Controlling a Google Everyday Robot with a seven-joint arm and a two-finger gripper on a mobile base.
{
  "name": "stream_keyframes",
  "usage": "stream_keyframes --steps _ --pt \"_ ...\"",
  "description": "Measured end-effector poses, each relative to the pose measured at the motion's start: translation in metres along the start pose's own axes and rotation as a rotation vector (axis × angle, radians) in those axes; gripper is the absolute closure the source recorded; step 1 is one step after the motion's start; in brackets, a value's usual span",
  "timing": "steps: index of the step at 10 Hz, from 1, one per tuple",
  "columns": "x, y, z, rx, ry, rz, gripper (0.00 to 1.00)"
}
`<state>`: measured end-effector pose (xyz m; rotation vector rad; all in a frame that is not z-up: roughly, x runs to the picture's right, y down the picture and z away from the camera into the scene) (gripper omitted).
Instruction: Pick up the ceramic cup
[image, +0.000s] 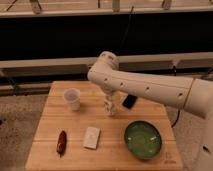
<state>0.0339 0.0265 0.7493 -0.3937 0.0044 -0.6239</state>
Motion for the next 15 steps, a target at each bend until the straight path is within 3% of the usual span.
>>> stream_keyframes --steps 4,7,10,13,15 --pt "-0.035 -0.031 0.001 0.013 -0.03 -0.072 0.2" --pt "-0.044 -0.037 0.007 0.016 -0.048 -0.115 0.2" --pt "-0.071 -0.057 0.01 0.036 -0.073 -0.167 0.2" --pt "-0.076 -0.058 0.019 0.04 -0.097 -0.211 0.2" --pt "-0.096 -0.067 0.024 0.044 -0.118 -0.249 0.2"
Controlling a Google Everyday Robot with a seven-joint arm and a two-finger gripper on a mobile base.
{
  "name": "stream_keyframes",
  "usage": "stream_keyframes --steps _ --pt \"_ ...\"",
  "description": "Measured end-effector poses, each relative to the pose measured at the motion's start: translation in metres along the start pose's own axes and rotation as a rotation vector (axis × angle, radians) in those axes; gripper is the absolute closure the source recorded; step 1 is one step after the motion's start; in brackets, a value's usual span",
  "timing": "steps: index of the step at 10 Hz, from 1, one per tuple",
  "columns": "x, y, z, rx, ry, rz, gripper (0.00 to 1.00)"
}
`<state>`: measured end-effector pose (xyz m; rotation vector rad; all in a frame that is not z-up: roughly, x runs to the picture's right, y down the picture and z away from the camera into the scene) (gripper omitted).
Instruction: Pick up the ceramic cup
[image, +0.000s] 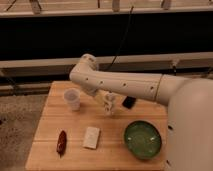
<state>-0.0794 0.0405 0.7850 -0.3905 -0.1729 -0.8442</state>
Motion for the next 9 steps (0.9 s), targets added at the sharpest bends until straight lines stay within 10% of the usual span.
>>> stream_keyframes --steps 9 --pt "-0.036 -0.007 0.038 -0.003 -0.078 -0.108 0.2"
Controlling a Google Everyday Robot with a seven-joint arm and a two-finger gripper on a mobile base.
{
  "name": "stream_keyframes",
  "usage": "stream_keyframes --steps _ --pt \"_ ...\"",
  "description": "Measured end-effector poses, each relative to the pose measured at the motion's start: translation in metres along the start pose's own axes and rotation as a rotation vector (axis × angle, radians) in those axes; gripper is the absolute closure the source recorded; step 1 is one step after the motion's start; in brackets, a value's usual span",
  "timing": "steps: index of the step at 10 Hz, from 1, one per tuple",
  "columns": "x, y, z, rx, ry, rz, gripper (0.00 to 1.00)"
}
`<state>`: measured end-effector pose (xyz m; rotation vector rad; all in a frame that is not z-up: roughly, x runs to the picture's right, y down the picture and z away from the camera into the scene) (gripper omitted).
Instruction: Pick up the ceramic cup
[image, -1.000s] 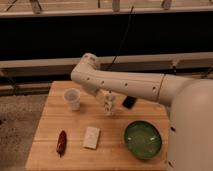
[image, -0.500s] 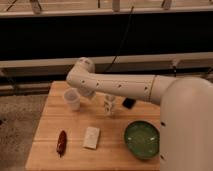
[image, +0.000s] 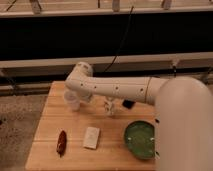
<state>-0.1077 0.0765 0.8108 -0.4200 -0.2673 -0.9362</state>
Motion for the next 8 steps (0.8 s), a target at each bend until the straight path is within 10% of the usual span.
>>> stream_keyframes --steps 8 --pt "-0.0071 -0.0045 0.0098 -0.007 -0.034 -0.037 0.2"
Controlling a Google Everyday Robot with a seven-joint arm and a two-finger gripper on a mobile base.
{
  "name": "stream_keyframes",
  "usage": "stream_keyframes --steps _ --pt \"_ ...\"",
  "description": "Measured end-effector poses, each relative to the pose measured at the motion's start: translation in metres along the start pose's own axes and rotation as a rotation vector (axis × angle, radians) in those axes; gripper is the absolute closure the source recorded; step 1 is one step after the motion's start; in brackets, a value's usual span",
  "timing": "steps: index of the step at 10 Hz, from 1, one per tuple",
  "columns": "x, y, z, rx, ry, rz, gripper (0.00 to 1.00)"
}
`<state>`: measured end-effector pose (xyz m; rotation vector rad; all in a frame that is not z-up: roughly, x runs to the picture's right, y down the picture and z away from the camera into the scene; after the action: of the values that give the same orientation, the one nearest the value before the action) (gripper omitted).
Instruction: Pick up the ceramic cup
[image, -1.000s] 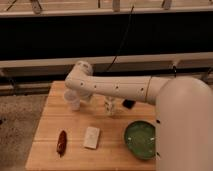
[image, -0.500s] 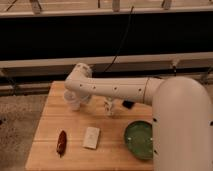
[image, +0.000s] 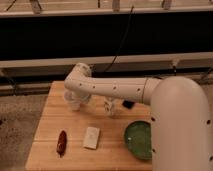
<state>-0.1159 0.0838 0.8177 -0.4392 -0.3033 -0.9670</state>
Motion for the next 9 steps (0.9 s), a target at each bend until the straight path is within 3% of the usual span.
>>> stream_keyframes --steps 7,9 --pt "-0.0017 -0.0036 0.007 -0.003 -0.015 -0.022 0.34" --pt "-0.0018 -0.0036 0.0083 -0.004 -0.017 -0.026 0.5"
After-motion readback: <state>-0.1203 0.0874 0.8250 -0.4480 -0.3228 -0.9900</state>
